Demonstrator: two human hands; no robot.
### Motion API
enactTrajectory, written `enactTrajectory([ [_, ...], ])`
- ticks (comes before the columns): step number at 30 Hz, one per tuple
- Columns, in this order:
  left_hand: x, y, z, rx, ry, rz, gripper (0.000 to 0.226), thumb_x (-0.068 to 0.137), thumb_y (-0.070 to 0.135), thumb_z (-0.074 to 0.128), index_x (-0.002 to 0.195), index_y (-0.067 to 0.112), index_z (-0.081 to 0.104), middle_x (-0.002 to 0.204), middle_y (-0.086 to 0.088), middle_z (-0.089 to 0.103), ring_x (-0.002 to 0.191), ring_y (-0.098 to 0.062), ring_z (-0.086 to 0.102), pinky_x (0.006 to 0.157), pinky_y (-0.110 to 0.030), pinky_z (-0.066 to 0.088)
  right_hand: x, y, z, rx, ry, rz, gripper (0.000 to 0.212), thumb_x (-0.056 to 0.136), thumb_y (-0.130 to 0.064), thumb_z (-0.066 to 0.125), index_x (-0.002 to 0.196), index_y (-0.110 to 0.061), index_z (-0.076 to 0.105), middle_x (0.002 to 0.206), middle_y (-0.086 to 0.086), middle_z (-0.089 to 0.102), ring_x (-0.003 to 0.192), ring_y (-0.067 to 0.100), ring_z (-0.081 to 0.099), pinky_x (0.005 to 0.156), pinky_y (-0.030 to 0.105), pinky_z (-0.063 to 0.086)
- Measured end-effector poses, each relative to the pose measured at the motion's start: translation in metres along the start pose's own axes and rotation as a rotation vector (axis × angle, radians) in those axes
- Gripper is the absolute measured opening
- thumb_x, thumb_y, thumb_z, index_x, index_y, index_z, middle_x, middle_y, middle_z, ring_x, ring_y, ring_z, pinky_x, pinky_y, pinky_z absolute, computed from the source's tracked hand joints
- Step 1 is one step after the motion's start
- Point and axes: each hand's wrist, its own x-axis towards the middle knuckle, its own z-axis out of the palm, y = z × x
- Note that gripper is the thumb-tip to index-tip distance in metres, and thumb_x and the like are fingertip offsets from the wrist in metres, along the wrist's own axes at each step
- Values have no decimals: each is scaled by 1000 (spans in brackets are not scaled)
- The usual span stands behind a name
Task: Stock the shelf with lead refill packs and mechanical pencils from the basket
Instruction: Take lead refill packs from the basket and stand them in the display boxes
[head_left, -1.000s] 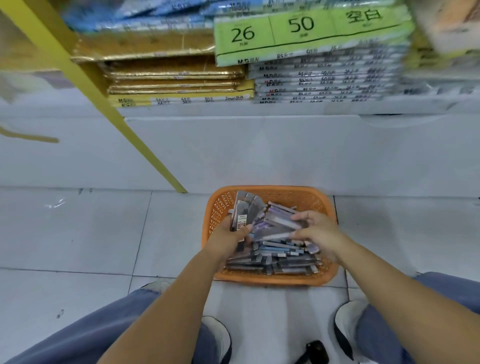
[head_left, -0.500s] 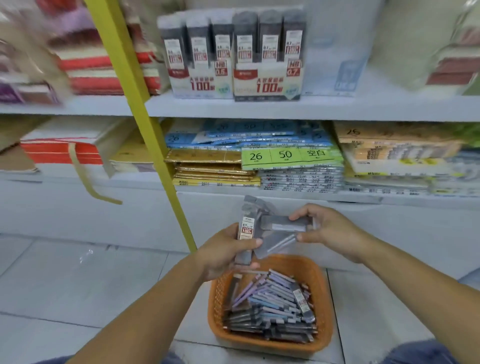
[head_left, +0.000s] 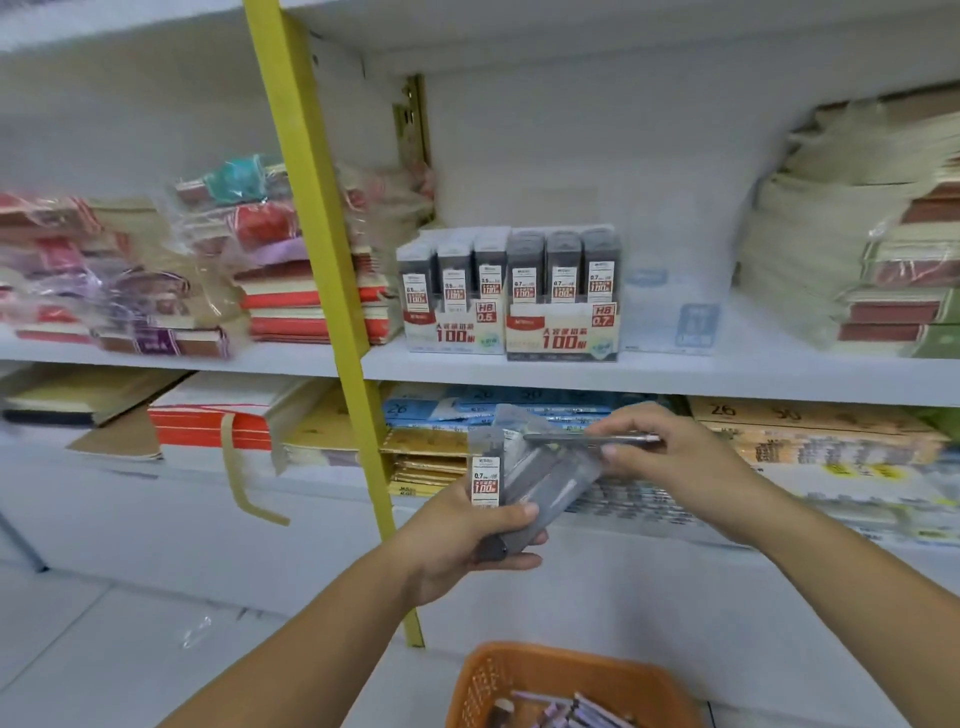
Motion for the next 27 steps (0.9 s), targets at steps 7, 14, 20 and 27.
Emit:
enactTrajectory([
  [7, 8, 8, -12, -161, 126, 160, 58, 69, 16, 84, 123, 18, 62, 110, -11, 76, 102, -29, 74, 73, -33, 61, 9, -7, -12, 155, 70, 9, 31, 80, -3, 76, 102, -15, 59, 82, 9, 74, 60, 27, 69, 51, 30, 55],
  [14, 15, 11, 5, -177, 91, 201, 59, 73, 10, 82, 127, 16, 60, 117, -11, 74, 105, -32, 73, 79, -38, 61, 14, -10, 11, 195, 67, -22, 36, 91, -8, 65, 117, -33, 64, 81, 10, 74, 62, 28, 70, 55, 28, 56],
  [20, 17, 18, 13, -192, 130, 225, 48, 81, 7, 78, 124, 20, 59, 110, -6, 77, 100, -28, 75, 71, -33, 62, 14, -18, 13, 240, 121, -5, 31, 98, -18, 54, 118, -41, 62, 74, 12, 72, 59, 24, 67, 55, 28, 56],
  [27, 14, 36, 11, -234, 194, 310, 42, 82, 7, 77, 120, 18, 62, 106, -5, 78, 97, -25, 76, 71, -32, 62, 17, -42, 5, 206, 200, -127, 20, 96, -13, 57, 115, -18, 52, 82, 10, 73, 65, 28, 70, 55, 27, 57],
])
